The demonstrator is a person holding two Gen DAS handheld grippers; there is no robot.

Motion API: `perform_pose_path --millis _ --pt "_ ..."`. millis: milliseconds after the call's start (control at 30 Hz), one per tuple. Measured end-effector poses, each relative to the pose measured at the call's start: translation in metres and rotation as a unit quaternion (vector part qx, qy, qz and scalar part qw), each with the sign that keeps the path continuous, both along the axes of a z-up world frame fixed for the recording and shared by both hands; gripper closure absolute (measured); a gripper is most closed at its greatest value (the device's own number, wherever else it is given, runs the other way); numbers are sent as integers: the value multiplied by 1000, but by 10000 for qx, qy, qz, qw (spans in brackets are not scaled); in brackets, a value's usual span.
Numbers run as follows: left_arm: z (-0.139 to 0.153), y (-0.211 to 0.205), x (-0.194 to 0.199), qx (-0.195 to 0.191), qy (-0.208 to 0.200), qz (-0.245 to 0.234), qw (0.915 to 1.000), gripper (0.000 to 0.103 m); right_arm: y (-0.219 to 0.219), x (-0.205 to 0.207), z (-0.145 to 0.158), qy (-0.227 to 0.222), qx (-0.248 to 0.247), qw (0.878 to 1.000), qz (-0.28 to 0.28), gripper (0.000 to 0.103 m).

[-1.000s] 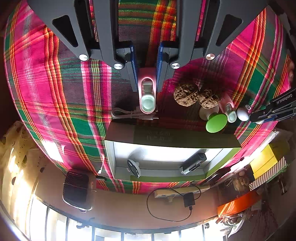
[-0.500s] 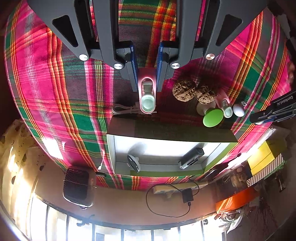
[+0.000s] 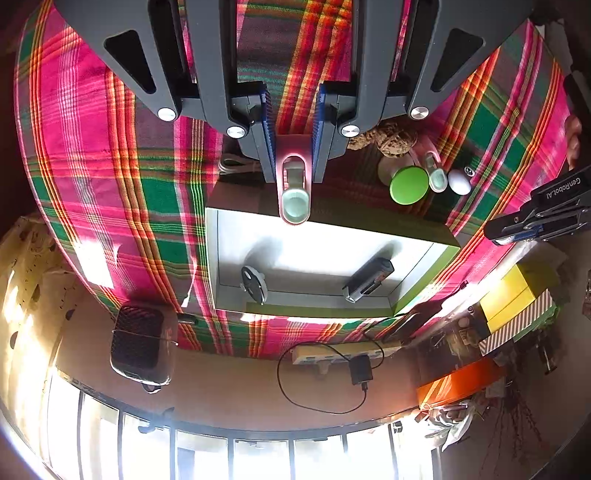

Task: Organize objects
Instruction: 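Lift and carry the white container and pink holder toward the box with both tools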

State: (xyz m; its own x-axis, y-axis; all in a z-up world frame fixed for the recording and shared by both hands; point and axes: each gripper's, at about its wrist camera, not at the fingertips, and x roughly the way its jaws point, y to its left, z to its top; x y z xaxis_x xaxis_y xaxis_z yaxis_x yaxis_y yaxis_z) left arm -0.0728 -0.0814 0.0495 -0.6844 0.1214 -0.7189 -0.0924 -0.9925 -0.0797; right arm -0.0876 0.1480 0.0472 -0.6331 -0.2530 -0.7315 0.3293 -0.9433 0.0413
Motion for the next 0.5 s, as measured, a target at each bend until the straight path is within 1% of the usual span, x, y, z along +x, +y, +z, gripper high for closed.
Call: perform_pose_path --millis 267,500 --pt "6 15 -21 82 25 -114 9999 86 -12 -30 13 77 -39 9997 229 85" --pt "3 26 -42 103 -33 -164 9998 86 -24 -65 12 -18 -49 9994 348 85"
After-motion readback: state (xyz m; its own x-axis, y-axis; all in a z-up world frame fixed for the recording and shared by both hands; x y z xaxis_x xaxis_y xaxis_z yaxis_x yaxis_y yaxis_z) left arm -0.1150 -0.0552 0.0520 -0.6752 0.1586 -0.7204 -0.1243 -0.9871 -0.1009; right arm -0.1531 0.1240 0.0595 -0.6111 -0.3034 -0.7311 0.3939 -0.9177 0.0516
